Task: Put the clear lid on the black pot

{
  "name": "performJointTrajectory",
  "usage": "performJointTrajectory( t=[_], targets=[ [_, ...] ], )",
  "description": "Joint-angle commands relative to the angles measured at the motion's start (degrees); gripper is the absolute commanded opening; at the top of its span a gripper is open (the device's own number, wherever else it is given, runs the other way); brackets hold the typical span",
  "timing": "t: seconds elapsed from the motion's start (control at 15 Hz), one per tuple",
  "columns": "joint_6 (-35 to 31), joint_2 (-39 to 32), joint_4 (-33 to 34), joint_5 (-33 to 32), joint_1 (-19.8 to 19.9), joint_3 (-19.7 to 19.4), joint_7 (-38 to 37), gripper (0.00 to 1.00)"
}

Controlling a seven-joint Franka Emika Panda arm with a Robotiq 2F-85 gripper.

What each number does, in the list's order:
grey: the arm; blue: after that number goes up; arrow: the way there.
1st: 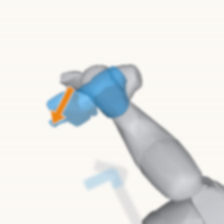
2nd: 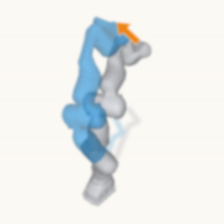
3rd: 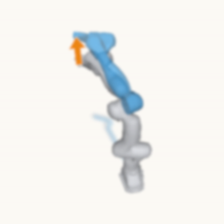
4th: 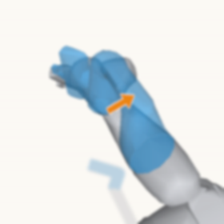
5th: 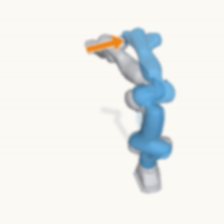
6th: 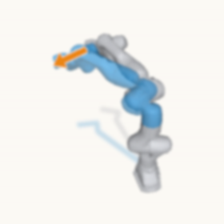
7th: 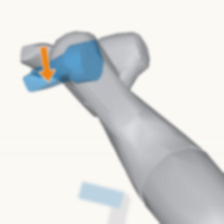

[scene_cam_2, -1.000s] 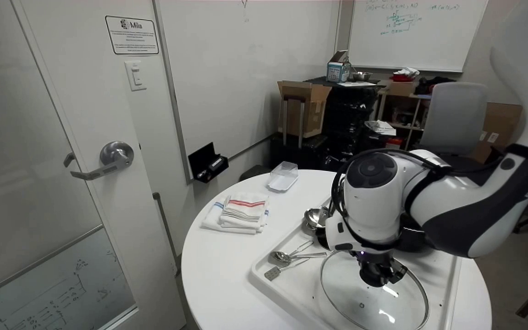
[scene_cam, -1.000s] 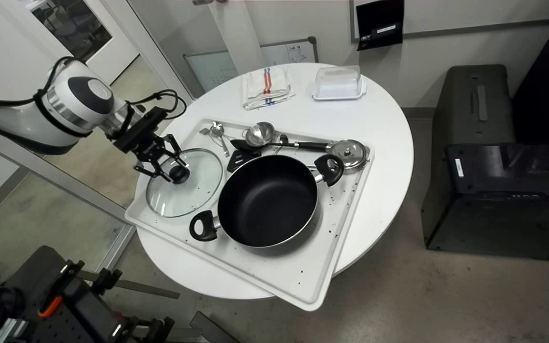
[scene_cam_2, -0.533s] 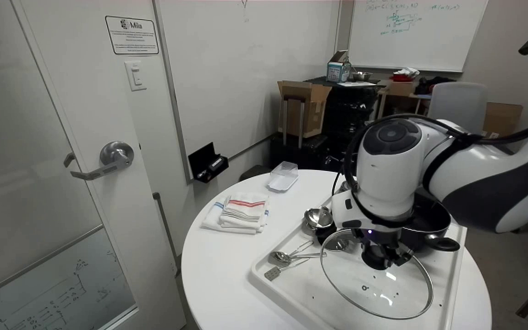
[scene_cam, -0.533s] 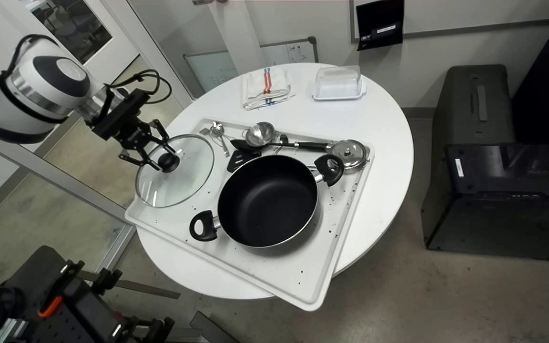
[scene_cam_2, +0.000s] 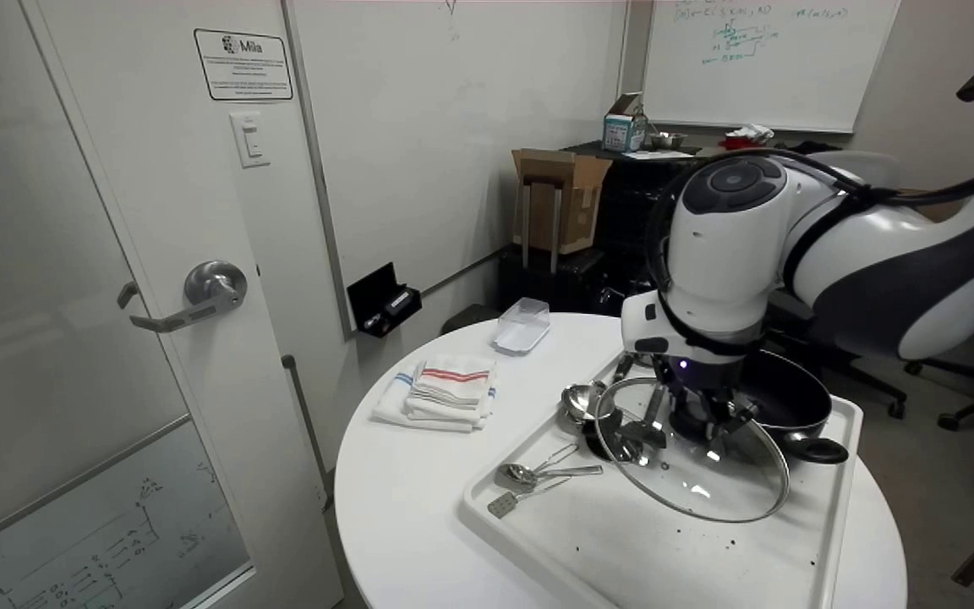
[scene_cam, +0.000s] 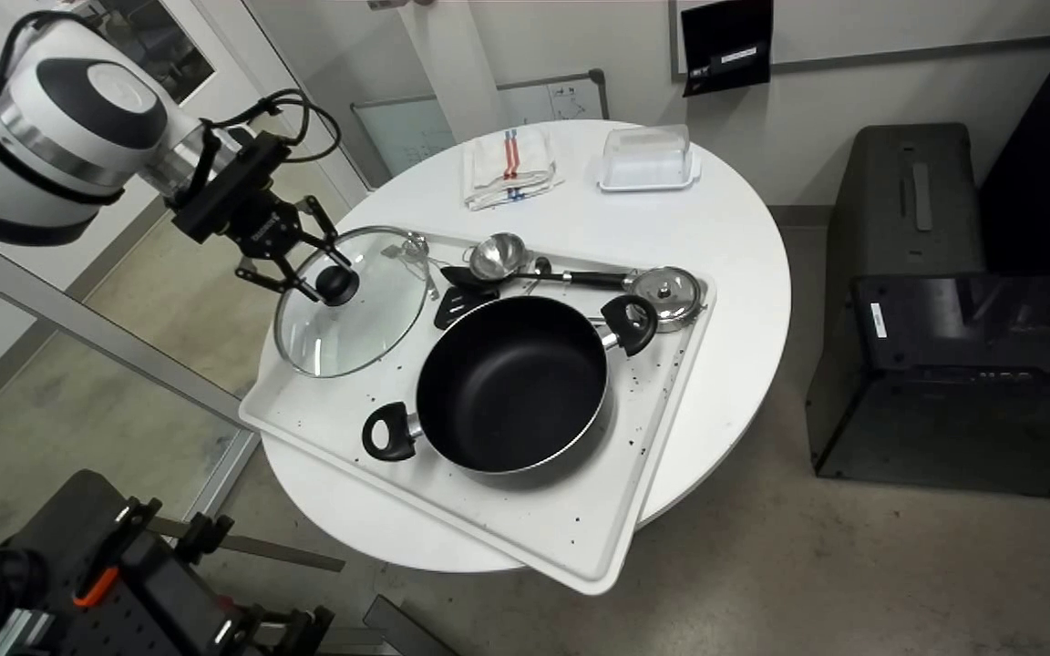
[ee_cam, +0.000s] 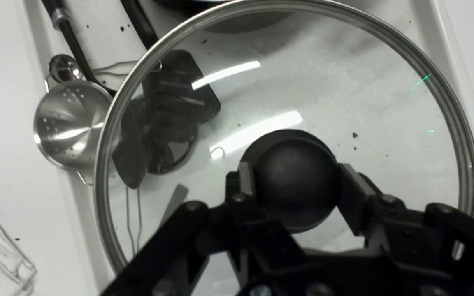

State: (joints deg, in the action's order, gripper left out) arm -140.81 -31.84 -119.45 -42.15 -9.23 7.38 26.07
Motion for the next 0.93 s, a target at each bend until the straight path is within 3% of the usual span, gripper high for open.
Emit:
performJointTrajectory(
  t=[0.0,0.87],
  targets=[
    [0.5,3.3,-1.5,1.0,2.3,-1.3,-0.7,0.26],
    [3.7,4.0,0.7,10.0,10.5,-5.2,1.1,0.26]
  ],
)
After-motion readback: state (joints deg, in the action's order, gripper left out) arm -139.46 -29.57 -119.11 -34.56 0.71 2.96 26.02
